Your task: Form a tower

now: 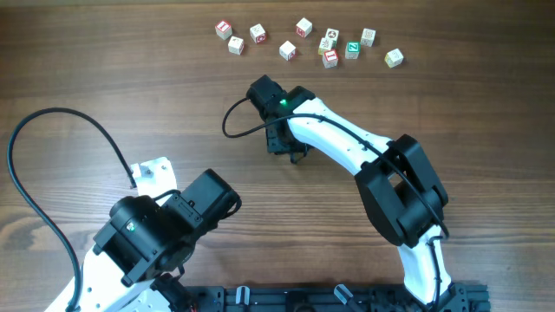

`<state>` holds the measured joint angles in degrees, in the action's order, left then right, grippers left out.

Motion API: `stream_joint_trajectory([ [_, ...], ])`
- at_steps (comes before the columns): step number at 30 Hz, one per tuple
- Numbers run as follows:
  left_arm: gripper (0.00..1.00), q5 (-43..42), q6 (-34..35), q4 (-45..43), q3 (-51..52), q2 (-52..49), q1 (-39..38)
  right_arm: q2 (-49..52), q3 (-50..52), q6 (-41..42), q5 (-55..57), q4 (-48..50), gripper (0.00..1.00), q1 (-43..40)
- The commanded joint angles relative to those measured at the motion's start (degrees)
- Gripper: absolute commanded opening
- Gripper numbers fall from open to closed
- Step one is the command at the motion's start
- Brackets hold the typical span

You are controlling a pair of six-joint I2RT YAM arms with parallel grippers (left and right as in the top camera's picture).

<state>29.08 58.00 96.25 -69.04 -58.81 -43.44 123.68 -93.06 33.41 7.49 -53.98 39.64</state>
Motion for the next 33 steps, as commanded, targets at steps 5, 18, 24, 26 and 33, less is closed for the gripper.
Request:
stream_joint_trajectory([
  [5, 1.0, 0.4, 1.1, 0.0, 0.0, 0.3, 0.0, -18.0, -2.6, 2.9, -5.0, -2.4, 0.26, -0.3],
  [18, 1.0, 0.4, 1.2, 0.0, 0.0, 0.3, 0.0, -7.7, -19.7, -3.2, -8.4, -9.4, 0.25, -7.8],
  [24, 1.0, 0.4, 1.2, 0.0, 0.0, 0.3, 0.0, 0.5, -20.6, -3.8, -8.5, -11.0, 0.24, -7.8],
  [26, 1.0, 0.4, 1.1, 0.0, 0.0, 0.3, 0.0, 1.2, -20.6, -4.5, -8.5, -11.3, 0.22, -7.8],
  [33, 1.0, 0.4, 1.2, 0.0, 0.0, 0.3, 0.0, 1.6, -20.6, -4.3, -7.1, -9.8, 0.23, -7.6],
])
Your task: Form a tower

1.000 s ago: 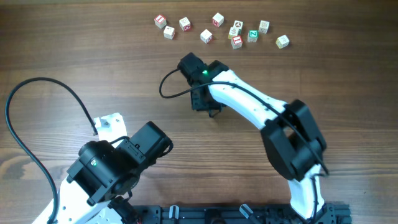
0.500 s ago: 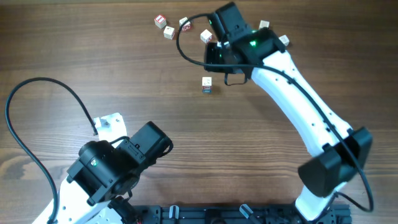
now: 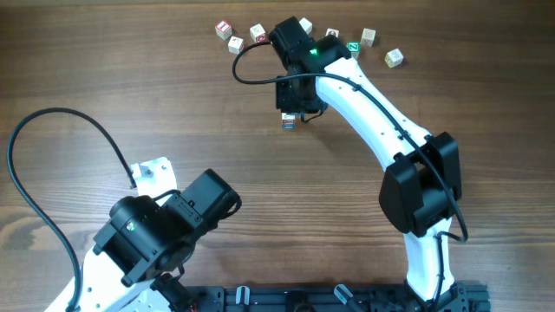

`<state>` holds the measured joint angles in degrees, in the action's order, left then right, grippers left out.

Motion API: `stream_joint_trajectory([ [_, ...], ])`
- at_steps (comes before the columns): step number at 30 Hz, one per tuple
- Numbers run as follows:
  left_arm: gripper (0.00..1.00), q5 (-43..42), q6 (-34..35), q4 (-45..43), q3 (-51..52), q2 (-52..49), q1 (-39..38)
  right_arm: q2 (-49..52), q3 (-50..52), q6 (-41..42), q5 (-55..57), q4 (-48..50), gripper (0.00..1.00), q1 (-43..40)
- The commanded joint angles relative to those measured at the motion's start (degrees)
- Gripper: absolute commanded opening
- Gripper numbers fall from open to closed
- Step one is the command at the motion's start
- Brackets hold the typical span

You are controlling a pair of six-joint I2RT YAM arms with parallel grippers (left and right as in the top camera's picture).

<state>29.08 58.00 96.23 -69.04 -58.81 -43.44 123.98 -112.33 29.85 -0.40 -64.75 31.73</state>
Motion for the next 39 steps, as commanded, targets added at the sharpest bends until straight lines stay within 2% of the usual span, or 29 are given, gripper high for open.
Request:
stream_joint_trajectory([
  [1, 1.0, 0.4, 1.1, 0.0, 0.0, 0.3, 0.0, 1.3, -1.3, -0.7, 0.8, 1.0, 0.23, 0.3],
  [8, 1.0, 0.4, 1.2, 0.0, 0.0, 0.3, 0.0, 1.3, -1.9, -0.7, 1.3, 0.7, 0.2, 0.5],
  [14, 1.0, 0.4, 1.1, 0.1, 0.0, 0.3, 0.0, 1.3, -13.9, -1.3, 4.4, -7.1, 0.22, 1.7],
  [19, 1.0, 0.4, 1.2, 0.1, 0.0, 0.3, 0.0, 4.2, -14.0, -2.1, 4.4, -8.4, 0.21, 1.7],
  [22, 1.0, 0.4, 1.1, 0.1, 0.0, 0.3, 0.0, 9.0, -14.0, -2.9, 4.4, -9.5, 0.16, 1.7],
  [24, 1.0, 0.4, 1.2, 0.0, 0.0, 0.3, 0.0, 10.3, -14.0, -2.8, 4.4, -9.1, 0.16, 1.7],
  [39, 1.0, 0.4, 1.1, 0.0, 0.0, 0.3, 0.0, 10.5, -14.0, 0.0, 4.4, -9.5, 0.15, 1.7],
])
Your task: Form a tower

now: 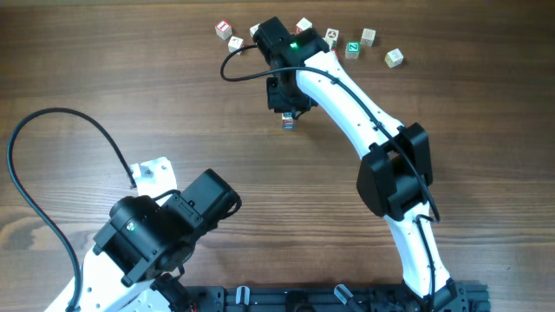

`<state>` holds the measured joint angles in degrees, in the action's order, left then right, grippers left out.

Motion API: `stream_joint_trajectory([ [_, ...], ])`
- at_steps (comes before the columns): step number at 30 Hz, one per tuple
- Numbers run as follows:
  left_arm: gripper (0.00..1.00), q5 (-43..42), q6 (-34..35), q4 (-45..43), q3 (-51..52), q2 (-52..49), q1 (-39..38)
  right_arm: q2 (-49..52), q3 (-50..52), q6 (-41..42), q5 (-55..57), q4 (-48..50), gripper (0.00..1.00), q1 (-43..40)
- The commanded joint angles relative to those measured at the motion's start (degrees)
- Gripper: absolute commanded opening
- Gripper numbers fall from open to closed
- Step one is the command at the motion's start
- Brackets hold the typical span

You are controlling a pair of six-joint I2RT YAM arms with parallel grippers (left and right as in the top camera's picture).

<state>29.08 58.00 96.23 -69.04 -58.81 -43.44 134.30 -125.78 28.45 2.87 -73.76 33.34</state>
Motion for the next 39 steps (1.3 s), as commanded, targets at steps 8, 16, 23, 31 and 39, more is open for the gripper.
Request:
stream_joint_trajectory([
  [8, 1.0, 0.4, 1.1, 0.1, 0.0, 0.3, 0.0, 0.2, -0.5, 0.9, 1.2, -1.0, 0.15, 0.7],
  [16, 1.0, 0.4, 1.2, 0.1, 0.0, 0.3, 0.0, 0.2, -0.5, 1.7, 2.3, -0.5, 0.15, 0.7],
  [23, 1.0, 0.4, 1.2, 0.0, 0.0, 0.3, 0.0, 0.2, -0.5, 3.0, 2.2, -0.9, 0.15, 0.8],
  [31, 1.0, 0.4, 1.2, 0.1, 0.0, 0.3, 0.0, 0.2, -0.5, 3.2, 2.2, -1.4, 0.15, 0.8],
  [39, 1.0, 0.4, 1.1, 0.1, 0.0, 0.3, 0.0, 0.2, -0.5, 3.0, 2.2, -1.4, 0.15, 0.8],
])
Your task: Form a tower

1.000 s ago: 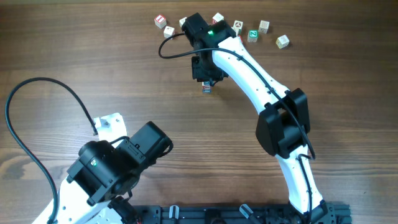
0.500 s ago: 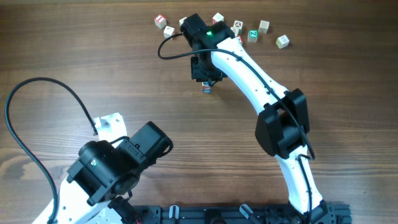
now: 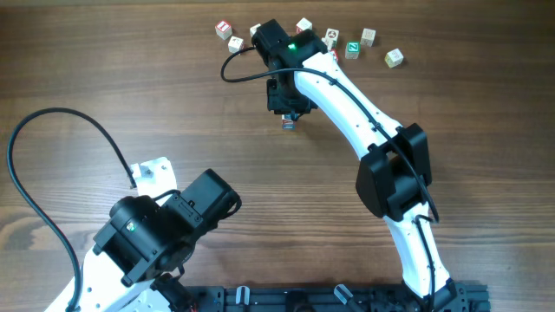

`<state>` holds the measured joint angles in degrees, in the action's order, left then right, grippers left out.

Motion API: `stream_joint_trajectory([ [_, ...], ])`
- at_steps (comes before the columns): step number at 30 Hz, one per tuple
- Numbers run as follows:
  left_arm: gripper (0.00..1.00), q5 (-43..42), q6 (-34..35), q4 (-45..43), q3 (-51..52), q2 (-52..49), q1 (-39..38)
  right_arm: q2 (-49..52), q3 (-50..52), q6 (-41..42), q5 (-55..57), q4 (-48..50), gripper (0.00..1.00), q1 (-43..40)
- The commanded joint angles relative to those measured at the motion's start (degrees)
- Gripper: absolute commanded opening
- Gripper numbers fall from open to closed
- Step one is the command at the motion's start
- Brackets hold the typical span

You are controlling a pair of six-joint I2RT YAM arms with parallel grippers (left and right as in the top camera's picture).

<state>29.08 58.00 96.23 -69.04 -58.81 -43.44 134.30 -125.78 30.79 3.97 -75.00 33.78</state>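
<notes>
Several small lettered cubes lie scattered along the table's far edge, among them one at the left (image 3: 224,29) and one at the right (image 3: 394,57). One cube (image 3: 287,124) sits apart from them, nearer the middle. From above I cannot tell whether it is a single block or a stack. My right gripper (image 3: 285,111) hangs directly over its far side, and the wrist hides the fingers. My left gripper (image 3: 208,198) is folded back at the near left, far from every cube, and its fingers cannot be made out.
The right arm (image 3: 347,95) stretches diagonally from its base at the near right and covers some of the cubes in the far row. A black cable (image 3: 35,130) loops over the left side of the table. A white mount (image 3: 152,171) sits by the left arm.
The right gripper was first near the table's middle, with the far row of cubes uncovered. Then it was farther back, with a lone cube showing at its near edge. After that it stood slightly to the left over that cube, and it remains there. The left arm stayed folded.
</notes>
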Motion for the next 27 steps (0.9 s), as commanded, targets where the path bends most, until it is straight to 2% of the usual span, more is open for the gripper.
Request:
stream_joint_trajectory([
  [1, 1.0, 0.4, 1.1, 0.0, 0.0, 0.3, 0.0, 0.2, -0.5, 0.7, 1.1, -0.1, 0.15, 0.4],
  [19, 1.0, 0.4, 1.1, 0.0, 0.0, 0.3, 0.0, 0.2, -0.5, -3.8, -0.1, 0.4, 0.12, 0.6],
  [27, 1.0, 0.4, 1.1, 0.1, 0.0, 0.3, 0.0, 0.2, -0.5, -1.8, -0.9, 0.6, 0.13, 0.5],
])
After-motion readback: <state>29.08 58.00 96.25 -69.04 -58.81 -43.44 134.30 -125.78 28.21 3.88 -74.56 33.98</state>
